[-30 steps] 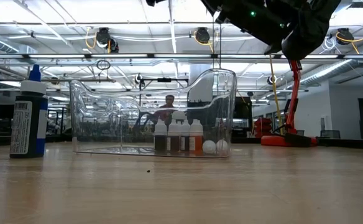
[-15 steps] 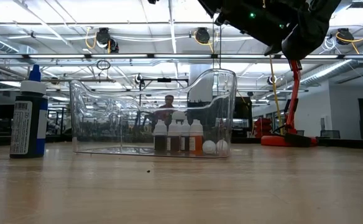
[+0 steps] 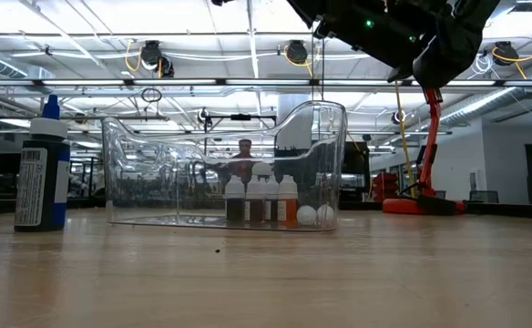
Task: Pick & Place food coloring
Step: Put the small orange food coloring bottle into the transparent bin
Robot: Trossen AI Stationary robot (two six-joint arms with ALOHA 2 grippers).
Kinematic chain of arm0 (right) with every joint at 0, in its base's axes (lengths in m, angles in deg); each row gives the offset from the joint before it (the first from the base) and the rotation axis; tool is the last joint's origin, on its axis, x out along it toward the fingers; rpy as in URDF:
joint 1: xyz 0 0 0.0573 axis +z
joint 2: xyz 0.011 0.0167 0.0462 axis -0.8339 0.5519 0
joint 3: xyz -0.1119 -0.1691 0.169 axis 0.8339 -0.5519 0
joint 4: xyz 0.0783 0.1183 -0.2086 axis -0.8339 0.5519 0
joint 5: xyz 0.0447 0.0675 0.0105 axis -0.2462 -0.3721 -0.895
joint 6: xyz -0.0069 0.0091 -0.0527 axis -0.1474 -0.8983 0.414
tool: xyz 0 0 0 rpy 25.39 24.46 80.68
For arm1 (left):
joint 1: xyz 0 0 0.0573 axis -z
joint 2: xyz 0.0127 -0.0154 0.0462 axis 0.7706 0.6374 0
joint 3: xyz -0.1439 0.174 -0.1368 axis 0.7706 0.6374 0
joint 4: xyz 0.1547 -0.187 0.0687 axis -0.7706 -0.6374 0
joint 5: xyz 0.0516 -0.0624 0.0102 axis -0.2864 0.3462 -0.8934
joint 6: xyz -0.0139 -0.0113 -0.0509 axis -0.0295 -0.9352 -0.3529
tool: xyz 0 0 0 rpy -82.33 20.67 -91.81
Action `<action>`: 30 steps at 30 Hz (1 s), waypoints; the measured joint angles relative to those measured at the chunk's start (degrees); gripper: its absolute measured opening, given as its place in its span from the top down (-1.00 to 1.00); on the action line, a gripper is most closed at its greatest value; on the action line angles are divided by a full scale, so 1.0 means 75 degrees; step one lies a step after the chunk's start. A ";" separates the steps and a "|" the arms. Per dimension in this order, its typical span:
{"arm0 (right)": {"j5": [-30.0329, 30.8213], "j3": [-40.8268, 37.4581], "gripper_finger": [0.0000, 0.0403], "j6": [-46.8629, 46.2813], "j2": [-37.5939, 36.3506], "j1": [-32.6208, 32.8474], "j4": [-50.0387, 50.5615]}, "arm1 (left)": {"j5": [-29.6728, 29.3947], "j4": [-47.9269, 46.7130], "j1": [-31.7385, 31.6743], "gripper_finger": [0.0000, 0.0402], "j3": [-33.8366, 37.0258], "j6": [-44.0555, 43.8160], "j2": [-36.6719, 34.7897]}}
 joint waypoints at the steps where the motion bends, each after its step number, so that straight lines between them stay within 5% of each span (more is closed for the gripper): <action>1: 0.0000 0.0000 0.81 0.0001 0.0000 0.0000 -0.0007 | 0.0002 -0.0027 0.0000 0.13 0.0000 0.0006 0.0006; 16: 0.0001 0.0000 0.81 0.0000 0.0000 0.0000 -0.0007 | 0.0031 0.0023 -0.0003 0.15 0.0000 0.0187 0.0009; 24: -0.0011 0.0000 0.81 -0.0003 0.0000 0.0000 0.0010 | 0.0113 -0.0016 -0.0006 0.73 0.0000 0.0176 0.0015; 30: 0.0042 0.0009 0.73 -0.0087 0.0001 0.0000 0.0284 | -0.0231 -0.0501 0.0078 0.73 0.0000 -0.0162 -0.0109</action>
